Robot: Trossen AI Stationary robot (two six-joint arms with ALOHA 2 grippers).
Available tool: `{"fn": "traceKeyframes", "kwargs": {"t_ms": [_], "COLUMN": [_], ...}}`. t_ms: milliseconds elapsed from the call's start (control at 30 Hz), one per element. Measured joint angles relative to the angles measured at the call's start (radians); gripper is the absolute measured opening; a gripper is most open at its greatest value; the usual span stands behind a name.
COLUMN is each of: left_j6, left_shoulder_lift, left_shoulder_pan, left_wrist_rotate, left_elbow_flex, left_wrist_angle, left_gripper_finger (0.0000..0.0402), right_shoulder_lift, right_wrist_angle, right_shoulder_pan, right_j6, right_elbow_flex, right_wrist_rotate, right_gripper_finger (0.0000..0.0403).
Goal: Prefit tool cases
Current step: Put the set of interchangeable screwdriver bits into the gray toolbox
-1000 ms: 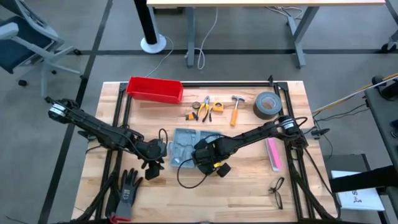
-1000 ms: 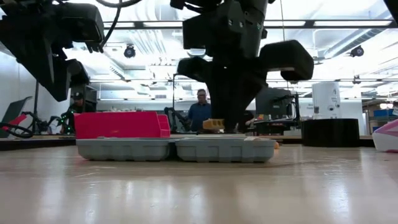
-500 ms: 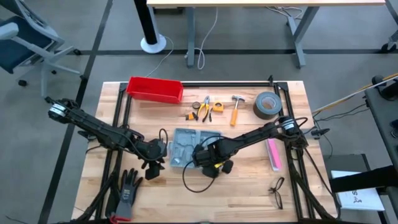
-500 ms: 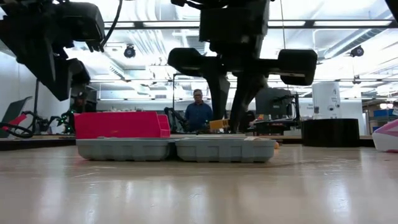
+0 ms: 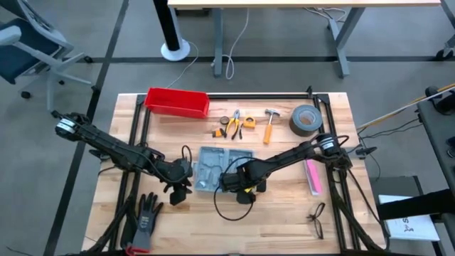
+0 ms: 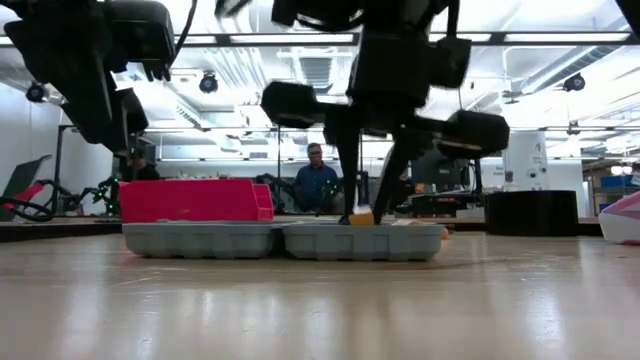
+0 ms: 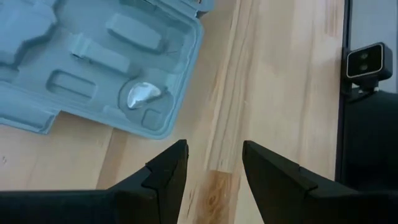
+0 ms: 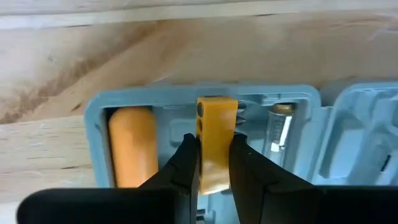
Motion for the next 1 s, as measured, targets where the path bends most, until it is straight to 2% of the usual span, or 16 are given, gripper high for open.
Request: {"fn": "traceKeyframes", "kwargs": {"t_ms": [233,433,633,867,1000], "left_j6": [-0.019,-0.021,-0.021,-0.021,-0.024], "left_shoulder_lift": [0.000,0.000,0.000,0.000,0.000], "left_shoulder_pan": [0.000,0.000,0.000,0.000,0.000], "left_wrist_rotate": [0.000,0.000,0.000,0.000,0.001], "left_elbow_flex": [0.000,0.000,0.000,0.000,0.000], "left_wrist_angle": [0.001,0.001,0.001,0.001,0.001], "left_gripper_finger": [0.0162,0.0162,0.0162,0.0162,0.0162], "right_shoulder_lift": [0.011,0.005,0.004,-0.002,-0.013], "right_wrist_angle": [-0.003,-0.026,-0.083,-0.072,-0.071], "right_shoulder_pan": [-0.004,-0.006,-0.007,-0.008,-0.010], "right_j6": [-0.003,0.001,0.011,0.073,0.073], "right_elbow_flex": [0.001,0.006,0.018,0.019,0.020], "right_wrist_rotate": [0.006,0.058,0.064,0.127,0.054], "right_gripper_finger": [0.0048,0.0041,0.0002,0.0017,0.0030]}}
